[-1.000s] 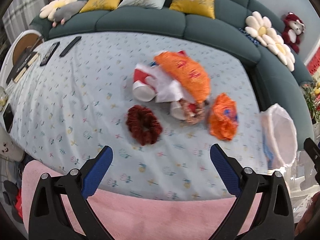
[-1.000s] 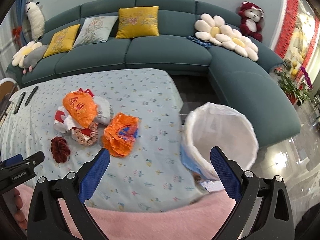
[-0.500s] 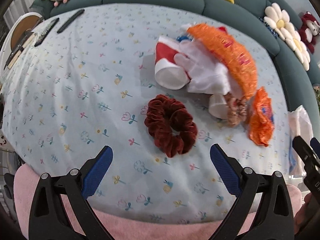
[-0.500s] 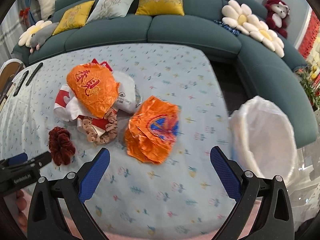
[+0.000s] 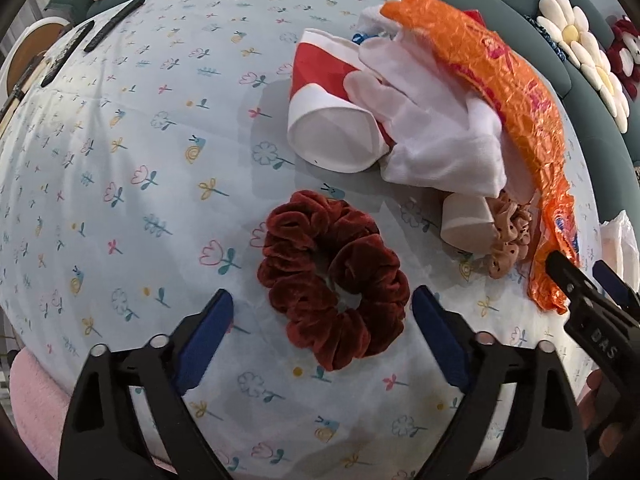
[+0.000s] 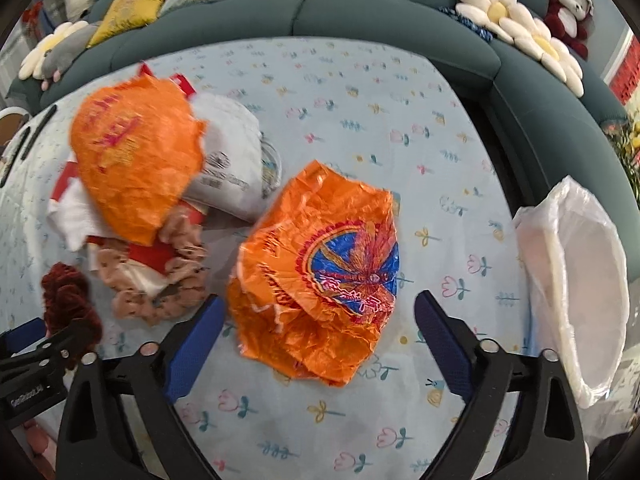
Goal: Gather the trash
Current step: 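Grasp the red velvet scrunchie with the left tool while the right tool grasps the orange wrapper, then carry the scrunchie and orange wrapper with both tools over the white trash bin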
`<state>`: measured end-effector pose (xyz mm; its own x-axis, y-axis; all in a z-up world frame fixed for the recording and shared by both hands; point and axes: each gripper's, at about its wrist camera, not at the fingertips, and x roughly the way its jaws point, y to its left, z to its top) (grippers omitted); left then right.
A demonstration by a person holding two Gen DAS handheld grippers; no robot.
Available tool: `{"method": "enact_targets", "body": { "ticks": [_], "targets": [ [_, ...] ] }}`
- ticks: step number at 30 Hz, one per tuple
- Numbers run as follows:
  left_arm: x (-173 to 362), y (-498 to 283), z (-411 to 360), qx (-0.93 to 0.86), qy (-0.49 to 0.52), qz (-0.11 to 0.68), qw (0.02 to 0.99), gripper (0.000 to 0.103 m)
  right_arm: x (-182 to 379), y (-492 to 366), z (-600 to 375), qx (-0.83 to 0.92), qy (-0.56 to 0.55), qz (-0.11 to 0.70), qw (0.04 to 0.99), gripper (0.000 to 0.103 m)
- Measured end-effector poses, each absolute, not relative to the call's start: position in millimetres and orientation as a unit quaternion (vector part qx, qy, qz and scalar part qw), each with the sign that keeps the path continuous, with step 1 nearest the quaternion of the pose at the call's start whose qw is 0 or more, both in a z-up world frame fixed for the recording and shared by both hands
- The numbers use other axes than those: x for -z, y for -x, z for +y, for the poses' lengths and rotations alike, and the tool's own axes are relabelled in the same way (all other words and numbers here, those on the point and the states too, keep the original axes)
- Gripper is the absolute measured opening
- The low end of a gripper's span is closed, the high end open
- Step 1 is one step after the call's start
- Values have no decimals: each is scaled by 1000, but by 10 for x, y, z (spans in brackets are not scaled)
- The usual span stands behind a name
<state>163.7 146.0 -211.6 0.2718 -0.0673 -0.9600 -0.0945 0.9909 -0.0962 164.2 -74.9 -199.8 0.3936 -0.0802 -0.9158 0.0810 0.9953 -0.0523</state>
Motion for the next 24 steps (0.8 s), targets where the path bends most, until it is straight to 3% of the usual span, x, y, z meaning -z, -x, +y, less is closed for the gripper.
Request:
{"method": "enact_targets", "body": {
  "ticks": [3, 5, 9, 11, 16, 24],
  "targets": [
    [2161, -1645, 1421, -1, 60, 602, 796, 68, 2103, -1660, -784, 42, -14, 565, 824, 72],
    [2155, -1637, 1401, 6, 58, 598, 799, 58, 2127, -1635, -790, 38, -24, 566, 823, 70],
    [2133, -1610, 1382, 18, 59, 596, 801, 38, 2115, -1561, -801, 24, -33, 564, 825, 57],
    [2082, -1560, 1354, 18, 61, 594, 802, 33, 2077, -1512, -796, 20, -37, 563, 825, 52],
    [1896, -1413, 1336, 20, 63, 582, 811, 27, 1888, -1359, -819, 11, -57, 548, 835, 37],
    [1341, -1263, 1185, 50, 67, 531, 843, 26, 1380, -1192, -921, 0, -87, 504, 859, 35]
  ]
}}
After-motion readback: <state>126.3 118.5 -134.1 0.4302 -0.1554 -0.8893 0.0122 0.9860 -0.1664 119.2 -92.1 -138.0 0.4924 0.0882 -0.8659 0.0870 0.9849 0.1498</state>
